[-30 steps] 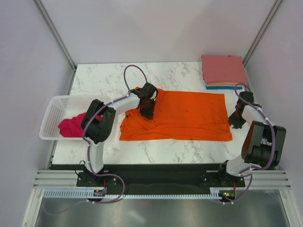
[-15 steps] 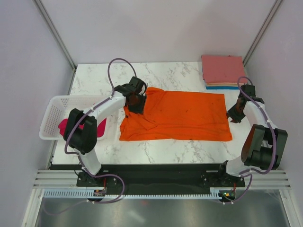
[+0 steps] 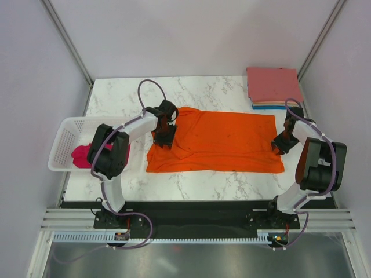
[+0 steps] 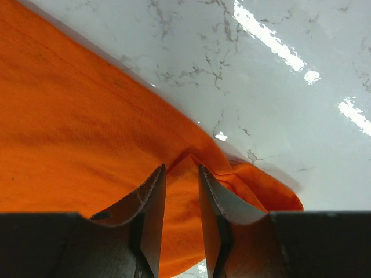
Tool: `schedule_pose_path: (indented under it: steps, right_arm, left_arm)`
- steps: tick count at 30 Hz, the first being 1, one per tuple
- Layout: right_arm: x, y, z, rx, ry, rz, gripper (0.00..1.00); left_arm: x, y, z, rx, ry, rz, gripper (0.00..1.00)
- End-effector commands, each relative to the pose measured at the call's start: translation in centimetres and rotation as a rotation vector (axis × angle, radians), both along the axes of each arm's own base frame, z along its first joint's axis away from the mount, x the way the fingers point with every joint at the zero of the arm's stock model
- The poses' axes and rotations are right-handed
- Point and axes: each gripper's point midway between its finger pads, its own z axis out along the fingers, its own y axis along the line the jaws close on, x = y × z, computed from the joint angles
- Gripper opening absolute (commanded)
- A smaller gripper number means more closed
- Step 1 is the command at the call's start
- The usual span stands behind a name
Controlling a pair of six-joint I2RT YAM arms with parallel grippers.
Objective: Fold and stack the t-shirts
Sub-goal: Fold the tshirt
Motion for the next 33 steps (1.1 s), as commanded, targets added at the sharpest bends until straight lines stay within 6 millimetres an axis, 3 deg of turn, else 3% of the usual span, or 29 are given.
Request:
schedule_pose_path:
  steps: [1,6,8,11,12,13,17,22,29,30,31,33]
  right_arm:
    - [1.3,-0.8,0.4,-0.033,-0.028,-0.045,0.37]
    - [0.6,-1.0,-0.6,-0.046,0.0,-0.063,0.35]
    - [0.6,-1.2,-0.8,-0.057,0.003,-0.063,0.27]
    - [0.8,-1.6,-0.5,-0.08,-0.005,-0.052,0.01]
    - [0.9,-1.8,-0.2,-0.088,-0.012,-0.054,0.0]
    - [1.1,-1.9,0.0,-0.093,-0.018,-0.049,0.0]
    - [1.7,-2.1,1.1,-0.108,-0.069,-0.04,0.0]
    - [1.6,-2.0,1.6,-0.112,-0.086,-0.035,0.0]
    - [1.7,-1.1,2.3,-0.06,-0.106,-0.038,0.0]
    - [1.8,-0.9,2.4,-0.053,-0.108,-0.043,0.09]
    - [1.8,-0.8,2.3,-0.044,-0.104,-0.041,0.15]
    - [2.2,-0.4,2.4,-0.036,-0.106,-0.021,0.25]
  left_arm:
    - [1.8,-0.4,0.9,-0.012,-0.039,-0.027,0.49]
    - [1.8,-0.4,-0.3,0.001,-0.012,-0.027,0.5]
    - [2.0,-0.3,-0.6,0.012,-0.01,-0.031,0.5]
    - [2.1,-0.3,-1.0,0.017,-0.001,-0.033,0.47]
    - [2.1,-0.2,-1.0,0.018,-0.003,-0.031,0.45]
    - [2.4,0.1,-0.9,0.037,-0.017,-0.028,0.42]
    - [3.5,0.1,0.3,0.046,-0.052,-0.011,0.02]
    - [3.8,-0.2,2.4,0.021,-0.087,0.014,0.02]
    - [3.1,0.1,3.5,0.016,-0.083,0.042,0.02]
    - [3.0,0.1,3.6,0.014,-0.084,0.045,0.02]
    - [3.0,0.1,3.6,0.017,-0.083,0.048,0.11]
    - [3.0,0.1,3.9,0.014,-0.089,0.046,0.19]
